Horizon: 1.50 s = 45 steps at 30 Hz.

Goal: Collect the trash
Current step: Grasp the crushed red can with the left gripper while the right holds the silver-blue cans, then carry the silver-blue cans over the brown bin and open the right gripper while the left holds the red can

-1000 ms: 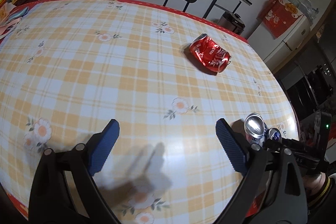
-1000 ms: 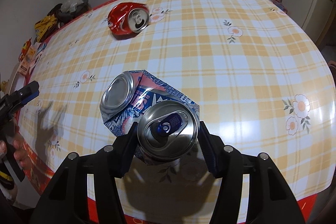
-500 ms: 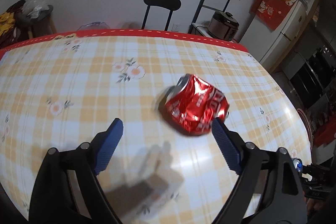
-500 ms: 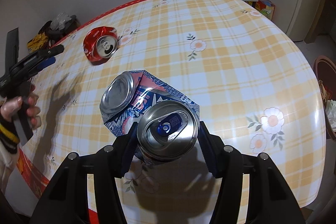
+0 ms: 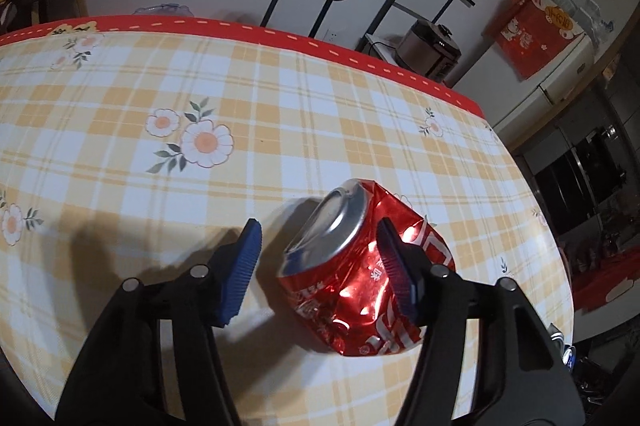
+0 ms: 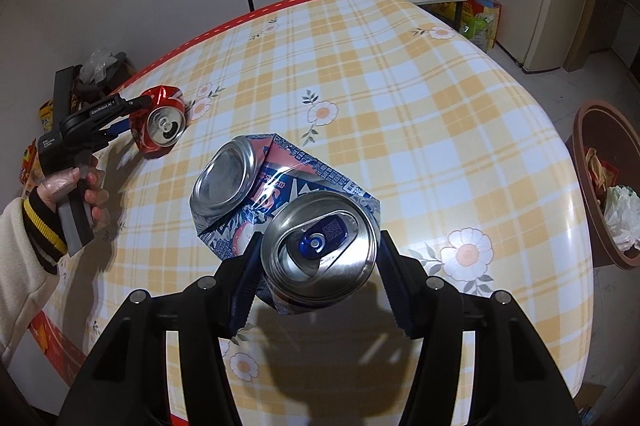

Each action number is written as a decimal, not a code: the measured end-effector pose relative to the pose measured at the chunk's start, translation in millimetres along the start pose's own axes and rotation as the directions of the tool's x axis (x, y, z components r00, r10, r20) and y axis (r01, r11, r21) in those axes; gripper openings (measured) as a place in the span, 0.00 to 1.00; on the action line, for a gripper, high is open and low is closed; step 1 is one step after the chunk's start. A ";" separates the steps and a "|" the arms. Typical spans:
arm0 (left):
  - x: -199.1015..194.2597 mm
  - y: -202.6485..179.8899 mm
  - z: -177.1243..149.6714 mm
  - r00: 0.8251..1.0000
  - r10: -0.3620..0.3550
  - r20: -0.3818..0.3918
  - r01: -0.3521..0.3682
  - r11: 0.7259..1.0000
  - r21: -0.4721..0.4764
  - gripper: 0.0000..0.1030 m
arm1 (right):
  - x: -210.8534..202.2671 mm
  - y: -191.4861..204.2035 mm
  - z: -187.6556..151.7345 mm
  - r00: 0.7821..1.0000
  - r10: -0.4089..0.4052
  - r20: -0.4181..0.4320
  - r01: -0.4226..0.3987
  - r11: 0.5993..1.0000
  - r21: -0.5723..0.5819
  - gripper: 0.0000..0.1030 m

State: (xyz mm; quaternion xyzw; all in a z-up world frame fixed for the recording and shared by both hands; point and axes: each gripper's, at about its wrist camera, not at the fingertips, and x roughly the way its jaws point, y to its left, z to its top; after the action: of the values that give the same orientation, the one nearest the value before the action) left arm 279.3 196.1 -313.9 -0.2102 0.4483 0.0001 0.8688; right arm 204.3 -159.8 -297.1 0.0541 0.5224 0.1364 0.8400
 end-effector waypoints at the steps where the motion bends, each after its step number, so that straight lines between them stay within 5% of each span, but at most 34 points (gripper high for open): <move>1: 3.7 -0.7 0.7 1.000 -0.002 -0.006 0.002 1.000 0.000 0.58 | 0.5 -1.7 -0.1 1.000 -0.003 -0.001 0.003 1.000 0.006 0.54; 8: 14.7 -1.5 5.2 1.000 0.000 -0.025 0.001 1.000 0.017 0.53 | 5.0 -2.7 0.4 1.000 -0.012 -0.012 0.012 1.000 0.002 0.54; 13: 8.5 -11.0 3.7 0.999 0.021 -0.026 -0.018 0.996 0.089 0.29 | 5.0 2.4 1.3 1.000 -0.010 -0.013 0.010 1.000 -0.010 0.54; 28: -73.6 -10.4 -36.7 0.999 0.043 0.032 -0.047 0.989 0.139 0.28 | -8.0 23.2 4.8 0.999 0.041 0.026 -0.040 0.999 -0.036 0.54; 45: -189.8 -17.2 -100.5 0.986 0.081 0.143 -0.089 0.995 0.050 0.28 | -36.4 7.8 -2.2 0.991 0.095 0.093 -0.095 0.995 -0.005 0.54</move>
State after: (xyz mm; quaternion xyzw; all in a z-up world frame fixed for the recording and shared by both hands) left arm 90.7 179.5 -211.0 -0.1658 0.3941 0.0395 0.9031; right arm 185.8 -162.9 -264.8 0.0849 0.4795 0.1736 0.8560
